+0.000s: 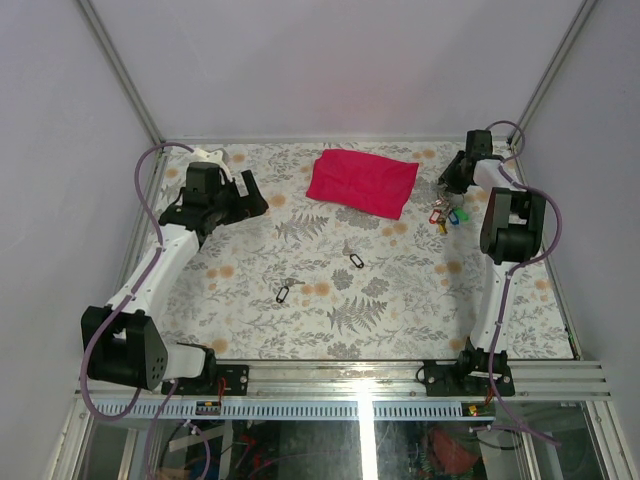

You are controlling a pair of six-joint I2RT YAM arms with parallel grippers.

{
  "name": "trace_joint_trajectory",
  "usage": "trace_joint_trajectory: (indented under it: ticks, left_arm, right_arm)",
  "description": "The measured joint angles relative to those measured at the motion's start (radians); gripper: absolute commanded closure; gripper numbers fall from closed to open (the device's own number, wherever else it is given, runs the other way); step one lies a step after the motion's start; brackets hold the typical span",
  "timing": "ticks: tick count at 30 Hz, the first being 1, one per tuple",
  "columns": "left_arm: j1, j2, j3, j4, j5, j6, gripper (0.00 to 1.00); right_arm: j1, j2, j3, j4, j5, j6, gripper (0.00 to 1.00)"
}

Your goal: Put the keys on the keyring

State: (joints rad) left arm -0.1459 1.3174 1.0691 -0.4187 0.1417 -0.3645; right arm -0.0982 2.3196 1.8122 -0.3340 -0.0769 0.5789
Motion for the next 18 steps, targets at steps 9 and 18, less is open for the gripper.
trace_joint_trajectory:
  ticks: [9,18]
  left_arm:
    - [0.015,0.011,0.0,0.0,0.021,0.0,0.01]
    - [0.019,0.016,0.0,0.0,0.035,0.0,0.01]
  right_arm:
    - [0.005,0.003,-0.012,0.023,-0.053,0.002,0.66]
    - [0.014,0.003,-0.023,0.033,-0.083,0.005,0.82]
